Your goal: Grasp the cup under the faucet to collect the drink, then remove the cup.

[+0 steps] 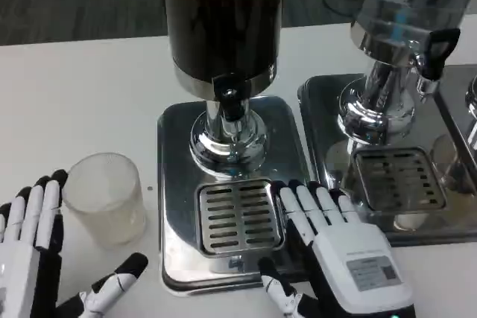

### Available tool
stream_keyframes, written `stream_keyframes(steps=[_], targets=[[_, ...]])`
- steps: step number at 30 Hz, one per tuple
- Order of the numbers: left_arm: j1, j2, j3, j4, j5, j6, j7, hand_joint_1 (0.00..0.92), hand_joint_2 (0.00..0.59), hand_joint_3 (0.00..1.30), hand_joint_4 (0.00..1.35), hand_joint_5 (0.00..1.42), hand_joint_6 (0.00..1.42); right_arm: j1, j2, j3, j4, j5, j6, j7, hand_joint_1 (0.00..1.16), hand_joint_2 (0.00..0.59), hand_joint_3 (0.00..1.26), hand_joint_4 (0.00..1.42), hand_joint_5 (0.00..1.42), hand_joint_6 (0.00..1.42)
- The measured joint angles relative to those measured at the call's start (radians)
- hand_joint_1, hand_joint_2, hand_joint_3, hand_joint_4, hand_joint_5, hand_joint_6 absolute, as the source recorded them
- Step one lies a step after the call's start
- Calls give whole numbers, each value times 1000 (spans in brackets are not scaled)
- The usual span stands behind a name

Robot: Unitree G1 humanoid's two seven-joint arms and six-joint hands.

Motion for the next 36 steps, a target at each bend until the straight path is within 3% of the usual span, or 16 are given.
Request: stream_keyframes(steps=[5, 11, 14, 16, 19, 36], targets=[[-9, 4, 32, 6, -24, -15, 6, 0, 80, 0, 0, 0, 0, 5, 17, 11, 0, -2, 14, -2, 155, 409, 0, 0, 0, 0], [-75, 21, 80, 67, -76, -22, 3, 0, 134, 0, 0, 0, 0, 7, 26, 18, 1, -3, 31, -7, 153, 409, 0, 0, 0, 0], [-118, 36, 92, 89, -121, -27, -31, 0, 150, 0, 0, 18, 97, 6, 26, 19, 1, -3, 33, -7, 153, 409, 0, 0, 0, 0], [-132, 49, 94, 90, -127, -31, -31, 0, 95, 0, 0, 4, 15, 5, 27, 20, 4, -3, 38, -7, 153, 409, 0, 0, 0, 0], [-161, 66, 94, 124, -128, -32, -32, 0, 4, 0, 0, 0, 0, 3, 30, 23, 7, -3, 41, -8, 153, 409, 0, 0, 0, 0], [-302, 69, 44, 433, -258, -152, -66, 0, 0, 0, 0, 0, 0, 3, 49, 23, 7, -1, 60, -10, 169, 403, 0, 0, 0, 0]])
